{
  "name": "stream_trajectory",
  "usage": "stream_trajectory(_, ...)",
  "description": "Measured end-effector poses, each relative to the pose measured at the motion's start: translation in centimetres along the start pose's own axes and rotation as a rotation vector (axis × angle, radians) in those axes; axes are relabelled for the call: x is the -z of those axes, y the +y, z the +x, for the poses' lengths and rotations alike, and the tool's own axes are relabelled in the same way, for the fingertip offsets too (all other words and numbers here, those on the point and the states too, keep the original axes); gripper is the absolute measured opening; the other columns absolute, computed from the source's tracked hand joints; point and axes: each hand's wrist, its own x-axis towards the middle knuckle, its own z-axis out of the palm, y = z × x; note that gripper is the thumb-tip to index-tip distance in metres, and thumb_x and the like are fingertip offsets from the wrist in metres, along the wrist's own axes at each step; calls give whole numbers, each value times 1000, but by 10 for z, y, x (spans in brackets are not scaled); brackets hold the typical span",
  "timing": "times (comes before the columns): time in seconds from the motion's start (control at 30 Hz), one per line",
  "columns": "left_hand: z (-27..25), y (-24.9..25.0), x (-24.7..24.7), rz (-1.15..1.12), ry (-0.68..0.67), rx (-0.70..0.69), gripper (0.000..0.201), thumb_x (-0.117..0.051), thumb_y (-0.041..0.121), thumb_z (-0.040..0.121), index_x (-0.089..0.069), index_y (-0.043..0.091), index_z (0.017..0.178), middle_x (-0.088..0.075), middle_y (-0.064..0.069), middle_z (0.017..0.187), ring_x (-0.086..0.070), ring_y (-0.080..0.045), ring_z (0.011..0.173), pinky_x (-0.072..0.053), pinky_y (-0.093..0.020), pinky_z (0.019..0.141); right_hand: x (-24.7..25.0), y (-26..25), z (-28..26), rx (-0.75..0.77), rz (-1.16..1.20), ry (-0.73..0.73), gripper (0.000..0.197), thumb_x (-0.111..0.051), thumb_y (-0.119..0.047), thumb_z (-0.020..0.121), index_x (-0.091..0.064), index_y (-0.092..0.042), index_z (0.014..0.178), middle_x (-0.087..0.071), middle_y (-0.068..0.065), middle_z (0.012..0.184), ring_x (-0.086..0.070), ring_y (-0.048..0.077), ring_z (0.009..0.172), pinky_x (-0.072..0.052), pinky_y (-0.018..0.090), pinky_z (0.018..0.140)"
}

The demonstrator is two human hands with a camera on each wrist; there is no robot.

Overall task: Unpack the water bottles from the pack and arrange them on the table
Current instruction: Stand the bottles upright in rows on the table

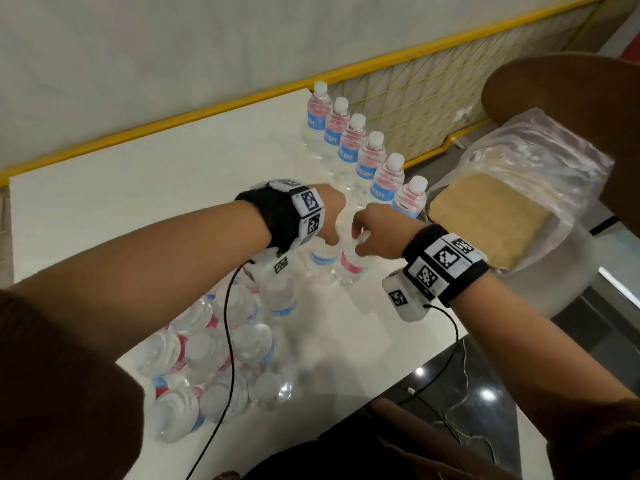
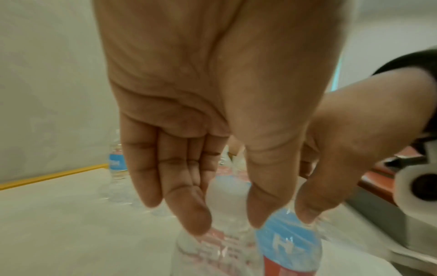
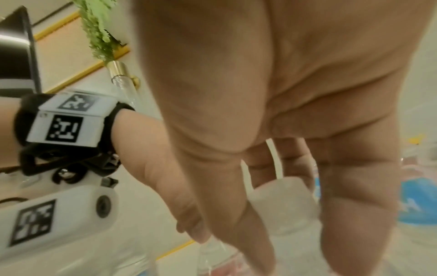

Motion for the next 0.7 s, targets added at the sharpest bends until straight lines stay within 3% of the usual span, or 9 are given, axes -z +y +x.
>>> stream_trajectory(0.07, 16, -13, 9, -97, 76, 83, 39, -65, 29, 83, -41, 13, 57, -43, 0, 55, -42, -16, 49, -31, -23, 43, 7, 11, 22, 3, 39, 97, 26, -67, -19, 79, -63, -12, 104, -53, 7, 102, -50, 21, 92, -34, 24, 75)
stream_trajectory(0.17, 35, -35, 17, -190, 141, 199, 39, -65, 33, 84, -41, 11, 61, -49, -3, 65, -51, -26, 67, -33, -25, 48, 11, 22, 48, 5, 107, 202, 27, -64, -14, 82, -62, -12, 109, -51, 10, 112, -51, 24, 105, -31, 21, 81)
stream_trajectory(0.27, 51, -55, 18, -241, 180, 245, 35, -63, 36, 86, -57, 2, 93, -60, -16, 97, -59, -34, 95, -42, -31, 68, 6, 31, 58, 15, 246, 347, 37, -61, -5, 82, -58, -14, 117, -50, 10, 117, -52, 25, 105, -38, 25, 86)
stream_trajectory(0.37, 61, -74, 14, -351, 264, 307, 47, -64, 36, 85, -53, 1, 115, -58, -19, 117, -56, -34, 105, -41, -32, 76, -16, 39, 57, -109, 565, 486, 53, -69, -7, 79, -48, -14, 127, -49, 10, 126, -53, 23, 108, -46, 35, 95)
stream_trajectory(0.43, 68, -85, 6, -437, 255, 323, 55, -69, 39, 80, -48, 6, 119, -57, -15, 117, -56, -32, 104, -40, -31, 77, -35, 43, 57, -224, 734, 466, 62, -75, -15, 77, -42, -13, 131, -50, 10, 124, -54, 24, 104, -48, 35, 92)
stream_trajectory(0.53, 74, -94, -7, -504, 113, 321, 71, -76, 52, 66, -47, 18, 122, -60, -2, 116, -59, -28, 102, -46, -32, 81, -59, 43, 61, -300, 909, 356, 69, -75, -16, 78, -35, -14, 135, -50, 8, 120, -58, 26, 101, -48, 34, 88)
stream_trajectory(0.6, 80, -100, -10, -564, 93, 322, 66, -76, 47, 70, -48, 20, 124, -60, 0, 107, -62, -28, 98, -46, -28, 75, -68, 42, 68, -305, 964, 338, 71, -74, -17, 79, -31, -17, 136, -51, 8, 123, -61, 26, 103, -49, 35, 90)
stream_trajectory(0.7, 88, -108, -1, -660, 71, 302, 43, -74, 29, 79, -55, 12, 114, -61, -14, 100, -62, -29, 90, -43, -27, 71, -75, 42, 81, -300, 1003, 361, 71, -75, -21, 79, -32, -21, 135, -55, 7, 125, -63, 23, 104, -51, 40, 93)
